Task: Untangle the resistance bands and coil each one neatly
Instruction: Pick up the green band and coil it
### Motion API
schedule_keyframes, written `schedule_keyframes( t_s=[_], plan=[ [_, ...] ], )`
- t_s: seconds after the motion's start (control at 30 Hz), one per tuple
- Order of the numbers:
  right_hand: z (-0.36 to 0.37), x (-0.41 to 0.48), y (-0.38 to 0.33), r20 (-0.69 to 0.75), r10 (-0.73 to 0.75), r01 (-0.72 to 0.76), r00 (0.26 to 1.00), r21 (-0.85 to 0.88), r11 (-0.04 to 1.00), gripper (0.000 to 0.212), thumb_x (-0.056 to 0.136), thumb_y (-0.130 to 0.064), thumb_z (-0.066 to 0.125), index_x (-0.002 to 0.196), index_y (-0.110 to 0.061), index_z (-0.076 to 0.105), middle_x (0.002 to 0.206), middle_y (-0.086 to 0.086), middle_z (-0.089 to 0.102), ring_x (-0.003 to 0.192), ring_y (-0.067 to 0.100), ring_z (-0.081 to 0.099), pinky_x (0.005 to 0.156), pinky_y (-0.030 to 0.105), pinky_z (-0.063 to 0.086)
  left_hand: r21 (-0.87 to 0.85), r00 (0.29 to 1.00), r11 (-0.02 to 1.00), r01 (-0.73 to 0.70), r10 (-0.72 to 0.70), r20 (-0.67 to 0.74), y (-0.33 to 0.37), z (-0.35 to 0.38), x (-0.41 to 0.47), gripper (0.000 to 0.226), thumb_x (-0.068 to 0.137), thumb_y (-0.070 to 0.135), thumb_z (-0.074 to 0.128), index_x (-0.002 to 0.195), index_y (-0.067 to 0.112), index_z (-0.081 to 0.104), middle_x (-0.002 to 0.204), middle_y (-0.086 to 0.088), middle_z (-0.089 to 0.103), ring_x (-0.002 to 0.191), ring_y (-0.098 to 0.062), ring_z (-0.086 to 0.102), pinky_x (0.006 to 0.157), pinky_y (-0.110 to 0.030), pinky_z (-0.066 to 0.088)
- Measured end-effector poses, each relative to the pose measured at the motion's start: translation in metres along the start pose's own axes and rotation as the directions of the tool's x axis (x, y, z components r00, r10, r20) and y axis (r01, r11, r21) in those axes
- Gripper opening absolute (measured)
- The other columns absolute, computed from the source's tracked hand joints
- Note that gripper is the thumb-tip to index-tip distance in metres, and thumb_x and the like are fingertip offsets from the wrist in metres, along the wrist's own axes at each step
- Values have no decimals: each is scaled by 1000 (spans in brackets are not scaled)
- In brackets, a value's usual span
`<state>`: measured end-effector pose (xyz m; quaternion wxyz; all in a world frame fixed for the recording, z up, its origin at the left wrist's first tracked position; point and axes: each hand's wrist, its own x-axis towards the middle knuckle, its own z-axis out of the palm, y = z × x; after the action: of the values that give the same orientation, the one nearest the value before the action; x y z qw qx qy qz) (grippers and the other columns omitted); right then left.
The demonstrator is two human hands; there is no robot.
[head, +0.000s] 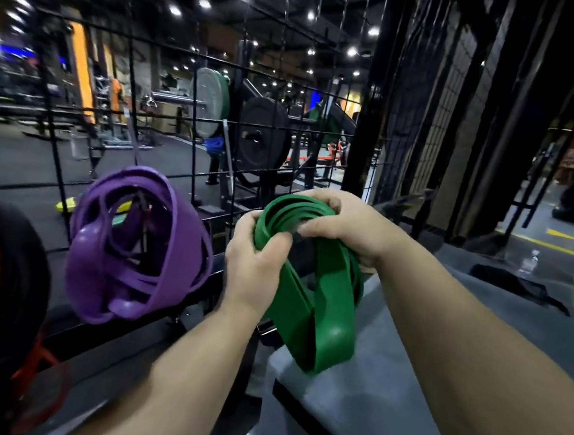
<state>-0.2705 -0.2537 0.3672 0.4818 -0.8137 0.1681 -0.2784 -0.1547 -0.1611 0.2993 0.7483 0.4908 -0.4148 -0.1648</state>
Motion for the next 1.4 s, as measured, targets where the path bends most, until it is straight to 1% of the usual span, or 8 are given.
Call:
schedule_keyframes(
  t_s=[0.1, 0.27, 0.4, 0.57, 0.73, 0.97, 1.23, 1.4],
  plan=[
    [7, 22, -14, 46, -2, 4, 999, -32, 999, 34, 80, 0, 68, 113, -9, 65, 101, 10, 70, 91, 21, 65, 90, 39, 52, -112, 996, 992, -52, 43, -84, 5, 1, 5, 32, 68, 28, 61, 99, 26, 57, 88, 3, 64, 74, -1, 60, 67, -17, 48],
    [27, 48, -33, 105, 0, 10, 994, -94, 996, 33, 82, 4, 67, 112, -8, 62, 95, 6, 67, 83, 12, 65, 78, 23, 54, -72, 977, 995, -70, 54, -208, 0, -7, 15, 58, 61, 43, 71, 114, 34, 51, 107, 0, 64, 97, -16, 65, 90, -43, 53],
    [42, 60, -43, 113, -24, 42, 993, -159, 986, 36, 84, 10, 64, 117, -2, 59, 101, 13, 65, 90, 21, 62, 86, 32, 54, 27, 954, 994, -108, 111, -280, 1, -15, 12, 58, 67, 32, 72, 120, 26, 49, 102, 9, 65, 91, 5, 62, 82, -10, 45],
    [50, 69, -48, 87, -31, 49, 996, -206, 977, 40, 82, 8, 68, 120, -3, 60, 104, 11, 67, 92, 19, 64, 91, 33, 53, 123, 923, 979, -166, 198, -329, 2, -22, 14, 53, 71, 33, 65, 121, 23, 52, 107, 9, 61, 100, 4, 55, 90, -10, 36],
    [53, 72, -54, 84, -29, 52, 996, -287, 957, 38, 83, 0, 71, 118, -12, 62, 106, 5, 69, 93, 12, 66, 88, 27, 54, 160, 907, 964, -212, 255, -335, 4, -19, 13, 44, 86, 6, 64, 125, 17, 47, 108, 27, 44, 98, 33, 34, 84, 11, 13],
    [53, 75, -63, 106, -33, 70, 994, -376, 924, 38, 83, -5, 72, 117, -16, 61, 111, 8, 69, 100, 21, 68, 92, 35, 55, 193, 893, 967, -164, 229, -387, -2, -16, 16, 66, 85, 32, 58, 145, 17, 33, 133, 21, 28, 112, 17, 14, 84, 12, -7],
    [50, 80, -59, 121, 0, 44, 993, -358, 933, 35, 82, -5, 70, 115, -14, 61, 113, 14, 67, 104, 27, 66, 94, 44, 53, 45, 899, 970, -238, 238, -368, 7, -14, 16, 44, 87, 16, 61, 111, 48, 43, 107, 31, 47, 101, 27, 42, 86, 8, 18],
    [48, 83, -57, 131, -1, 44, 991, -324, 945, 36, 81, -1, 70, 115, -11, 61, 112, 18, 67, 104, 30, 66, 94, 45, 53, -29, 899, 960, -279, 251, -360, 6, -15, 21, 37, 83, 17, 57, 103, 47, 48, 96, 42, 55, 98, 19, 49, 85, 4, 27]
  ],
)
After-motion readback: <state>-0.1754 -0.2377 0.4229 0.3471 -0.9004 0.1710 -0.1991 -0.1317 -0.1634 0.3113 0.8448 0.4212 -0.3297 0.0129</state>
